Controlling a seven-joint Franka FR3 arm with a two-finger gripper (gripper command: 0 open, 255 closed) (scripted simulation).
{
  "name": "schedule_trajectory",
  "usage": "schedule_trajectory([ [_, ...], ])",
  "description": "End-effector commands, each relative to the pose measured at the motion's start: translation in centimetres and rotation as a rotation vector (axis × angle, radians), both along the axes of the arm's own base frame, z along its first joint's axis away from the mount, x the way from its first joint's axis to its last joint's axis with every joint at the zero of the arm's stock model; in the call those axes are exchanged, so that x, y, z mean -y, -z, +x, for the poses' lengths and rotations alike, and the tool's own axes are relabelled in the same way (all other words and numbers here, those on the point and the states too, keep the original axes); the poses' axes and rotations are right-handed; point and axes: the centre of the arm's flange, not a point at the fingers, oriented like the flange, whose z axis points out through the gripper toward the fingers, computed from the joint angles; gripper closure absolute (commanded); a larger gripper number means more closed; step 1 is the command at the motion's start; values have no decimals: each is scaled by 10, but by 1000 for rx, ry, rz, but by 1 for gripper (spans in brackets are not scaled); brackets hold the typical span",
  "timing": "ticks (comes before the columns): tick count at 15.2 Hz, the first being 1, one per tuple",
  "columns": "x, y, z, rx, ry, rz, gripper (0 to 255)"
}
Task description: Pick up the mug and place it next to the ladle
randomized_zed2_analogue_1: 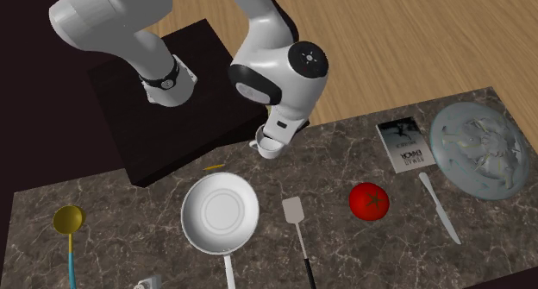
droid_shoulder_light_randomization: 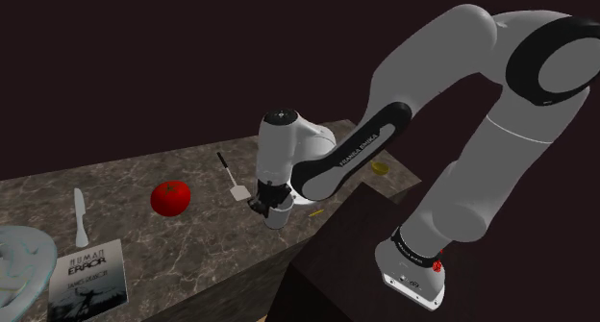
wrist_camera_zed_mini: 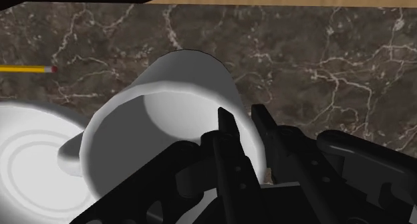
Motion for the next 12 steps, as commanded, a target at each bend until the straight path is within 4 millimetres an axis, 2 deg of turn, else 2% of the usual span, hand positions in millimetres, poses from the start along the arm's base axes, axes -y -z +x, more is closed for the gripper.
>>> schedule_trajectory([
  [1, 0, -11, 0, 0, 0, 0, 255],
  [12, 0, -69, 0, 0, 0, 0, 255],
])
